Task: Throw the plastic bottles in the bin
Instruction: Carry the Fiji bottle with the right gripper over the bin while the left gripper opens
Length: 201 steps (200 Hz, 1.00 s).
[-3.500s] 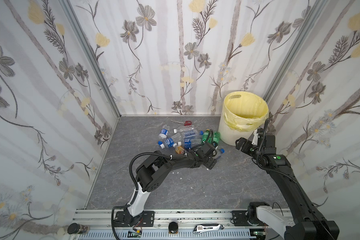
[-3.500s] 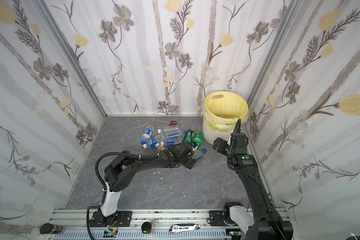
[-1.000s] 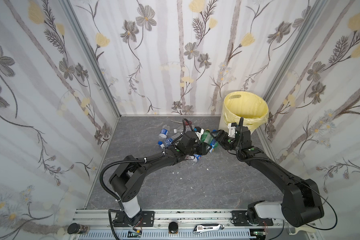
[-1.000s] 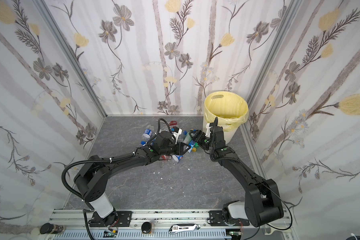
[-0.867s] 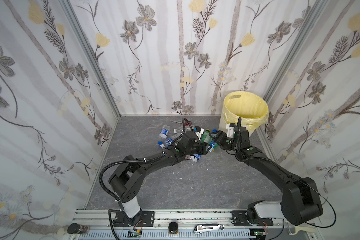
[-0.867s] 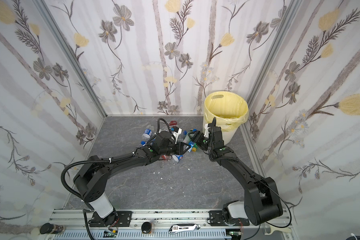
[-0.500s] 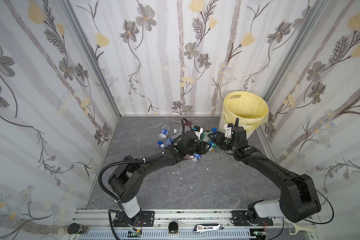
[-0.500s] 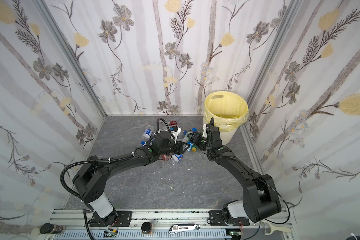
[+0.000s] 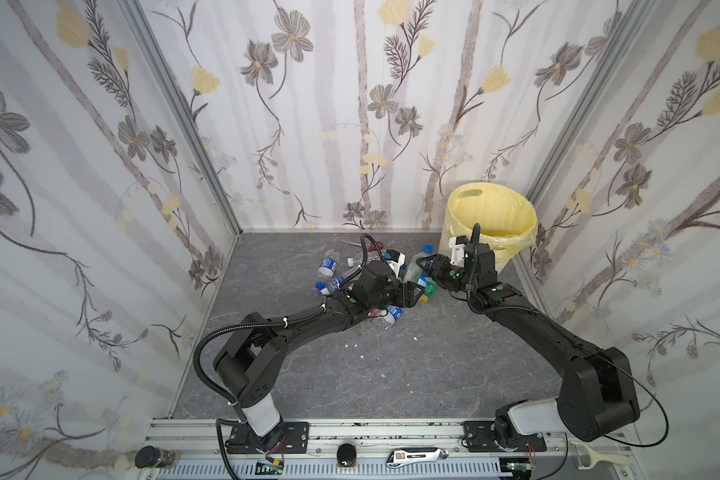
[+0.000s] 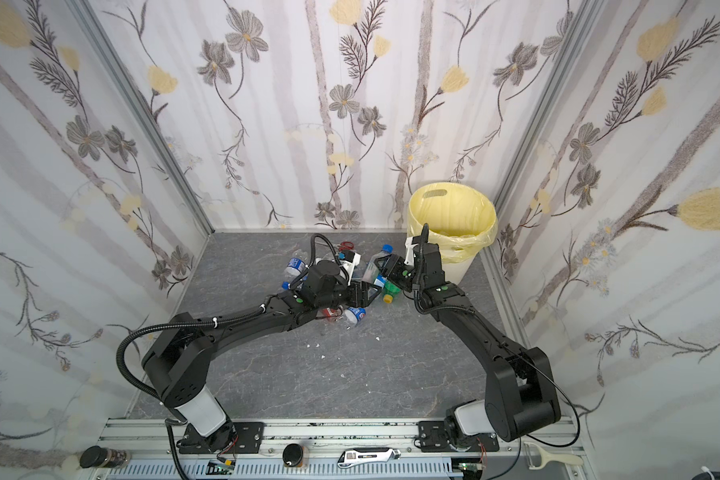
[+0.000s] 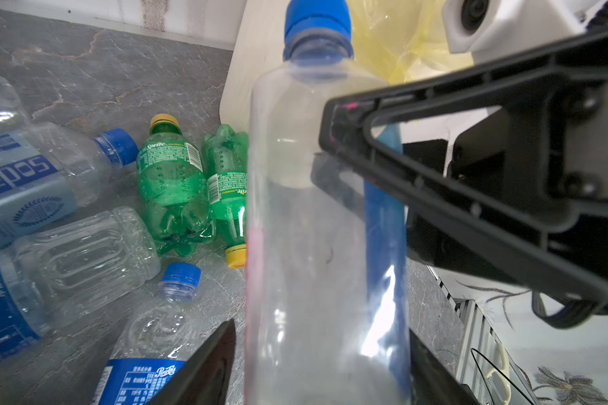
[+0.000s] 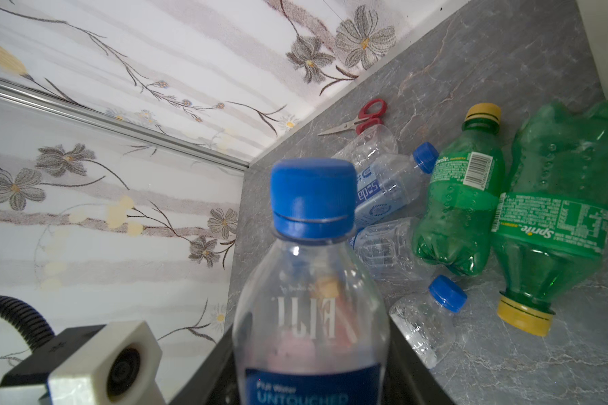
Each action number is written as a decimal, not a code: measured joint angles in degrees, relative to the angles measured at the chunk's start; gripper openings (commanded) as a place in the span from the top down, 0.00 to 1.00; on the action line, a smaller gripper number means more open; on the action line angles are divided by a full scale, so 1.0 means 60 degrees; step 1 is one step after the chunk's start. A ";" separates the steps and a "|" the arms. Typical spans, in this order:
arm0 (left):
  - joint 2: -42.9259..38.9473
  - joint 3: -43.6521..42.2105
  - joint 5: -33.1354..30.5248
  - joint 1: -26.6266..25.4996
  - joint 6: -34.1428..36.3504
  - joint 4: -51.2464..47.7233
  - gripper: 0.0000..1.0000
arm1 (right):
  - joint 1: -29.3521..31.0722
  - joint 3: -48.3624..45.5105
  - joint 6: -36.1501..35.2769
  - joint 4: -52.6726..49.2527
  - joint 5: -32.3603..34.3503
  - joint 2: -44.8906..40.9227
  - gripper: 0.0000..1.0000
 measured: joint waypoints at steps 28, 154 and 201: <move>-0.0543 0.0040 -0.0280 0.0015 0.0299 -0.0153 0.00 | -0.0219 0.0885 -0.0419 -0.0623 0.0102 0.0022 0.49; -0.0801 0.3483 -0.0958 -0.0051 0.2342 -0.0852 0.00 | -0.2171 0.6870 -0.2135 -0.3282 0.0922 -0.0135 0.49; -0.0674 0.3993 -0.1027 -0.0175 0.2820 -0.0969 0.00 | -0.2863 0.8761 -0.2433 -0.3344 0.1504 -0.0477 0.47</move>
